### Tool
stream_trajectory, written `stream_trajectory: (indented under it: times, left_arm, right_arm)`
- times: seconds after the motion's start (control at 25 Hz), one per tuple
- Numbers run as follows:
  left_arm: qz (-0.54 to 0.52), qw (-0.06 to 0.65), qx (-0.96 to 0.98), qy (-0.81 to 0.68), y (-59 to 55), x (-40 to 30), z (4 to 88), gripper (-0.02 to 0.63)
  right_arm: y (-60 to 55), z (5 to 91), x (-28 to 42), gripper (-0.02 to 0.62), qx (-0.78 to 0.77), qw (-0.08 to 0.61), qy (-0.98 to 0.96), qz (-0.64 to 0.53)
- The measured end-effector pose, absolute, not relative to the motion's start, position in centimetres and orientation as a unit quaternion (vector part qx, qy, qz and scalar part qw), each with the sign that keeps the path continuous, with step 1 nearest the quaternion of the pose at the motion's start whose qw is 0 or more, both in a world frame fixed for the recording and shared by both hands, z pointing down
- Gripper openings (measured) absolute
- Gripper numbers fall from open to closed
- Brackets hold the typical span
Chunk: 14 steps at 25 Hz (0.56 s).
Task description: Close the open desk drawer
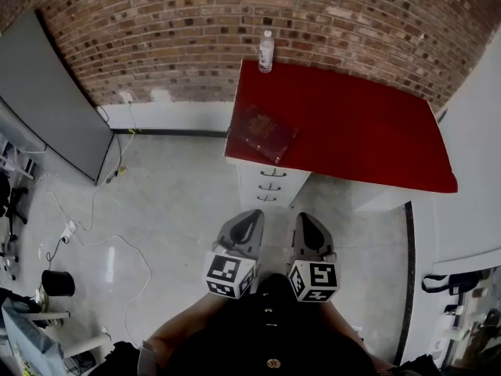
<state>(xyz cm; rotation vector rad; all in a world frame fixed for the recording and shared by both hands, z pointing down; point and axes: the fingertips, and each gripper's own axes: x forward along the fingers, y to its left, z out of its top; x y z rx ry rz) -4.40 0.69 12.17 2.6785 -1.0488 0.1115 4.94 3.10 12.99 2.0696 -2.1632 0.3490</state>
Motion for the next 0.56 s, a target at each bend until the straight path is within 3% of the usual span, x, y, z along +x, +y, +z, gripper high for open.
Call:
stream_trajectory:
  times: [0.56]
  left_arm:
    - [0.05,0.141,0.919,-0.364,1.3,-5.7,13.0,0.009]
  right_arm:
    - [3.4,13.1,3.3,0.006,0.675,0.066,-0.725,0.117]
